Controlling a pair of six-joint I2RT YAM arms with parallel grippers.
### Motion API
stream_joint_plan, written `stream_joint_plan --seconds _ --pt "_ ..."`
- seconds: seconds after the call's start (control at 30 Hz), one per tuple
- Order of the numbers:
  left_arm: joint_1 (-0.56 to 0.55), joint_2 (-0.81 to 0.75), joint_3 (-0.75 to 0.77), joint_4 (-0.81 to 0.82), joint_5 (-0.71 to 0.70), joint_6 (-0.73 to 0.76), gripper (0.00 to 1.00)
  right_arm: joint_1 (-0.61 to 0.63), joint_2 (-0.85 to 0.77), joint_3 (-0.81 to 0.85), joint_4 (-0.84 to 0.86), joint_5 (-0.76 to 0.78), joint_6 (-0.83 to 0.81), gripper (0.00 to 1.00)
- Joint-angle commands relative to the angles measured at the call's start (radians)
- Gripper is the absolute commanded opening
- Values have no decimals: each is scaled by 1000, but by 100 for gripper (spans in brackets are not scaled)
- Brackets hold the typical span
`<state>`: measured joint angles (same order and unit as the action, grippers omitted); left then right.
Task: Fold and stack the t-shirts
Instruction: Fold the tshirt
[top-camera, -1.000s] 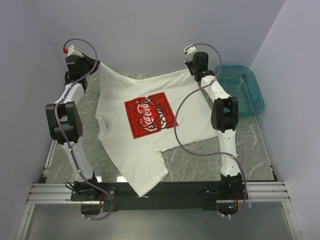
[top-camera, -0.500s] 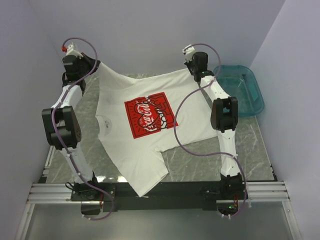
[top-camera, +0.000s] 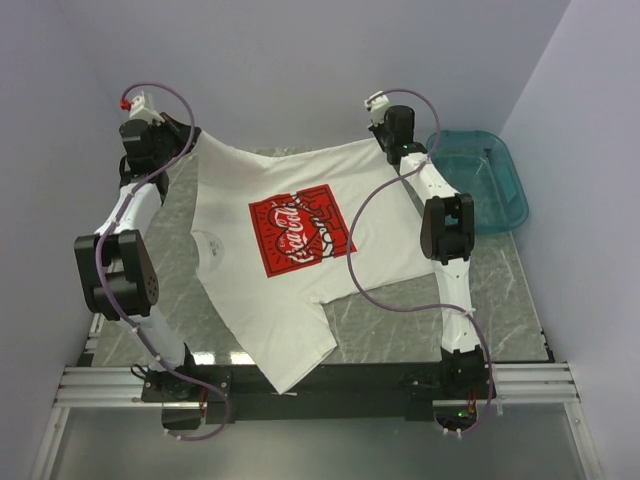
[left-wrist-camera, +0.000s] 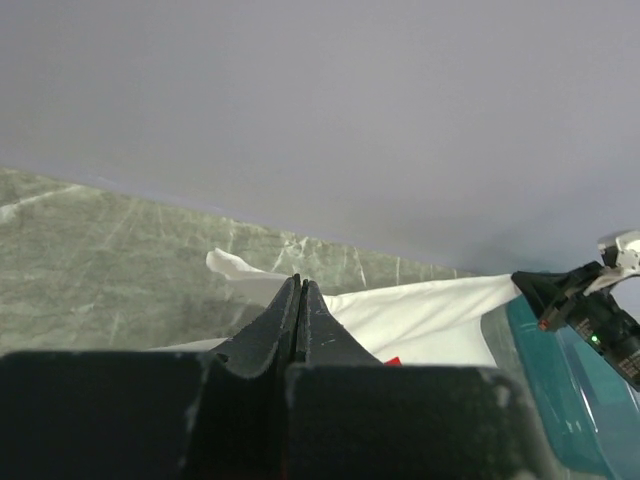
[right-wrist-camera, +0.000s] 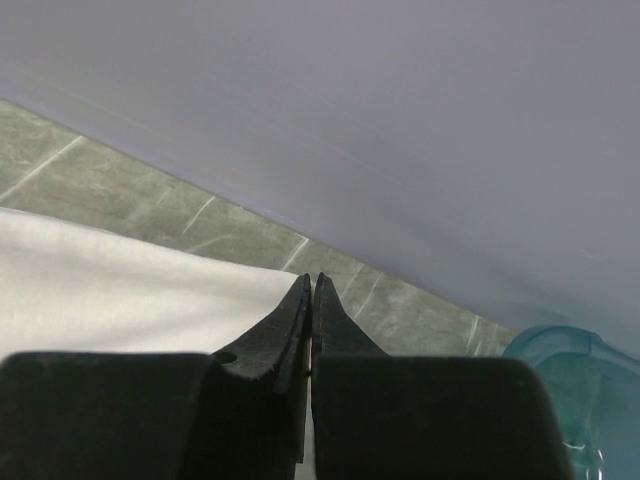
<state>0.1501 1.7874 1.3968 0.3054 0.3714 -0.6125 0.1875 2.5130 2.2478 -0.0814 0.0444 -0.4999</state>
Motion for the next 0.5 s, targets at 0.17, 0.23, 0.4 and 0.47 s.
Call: stream_joint_plan --seconds 0.17,0.23,0.4,0.47 --pt "5 -128 -47 64 27 33 0 3 3 1 60 28 -9 0" --pt "5 -146 -62 63 20 37 0 0 -5 -13 69 25 -2 0" --pt "3 -177 -102 72 15 40 0 -2 -25 -36 77 18 4 0" --pt "5 -186 -113 74 17 43 0 0 -32 -51 80 12 4 0"
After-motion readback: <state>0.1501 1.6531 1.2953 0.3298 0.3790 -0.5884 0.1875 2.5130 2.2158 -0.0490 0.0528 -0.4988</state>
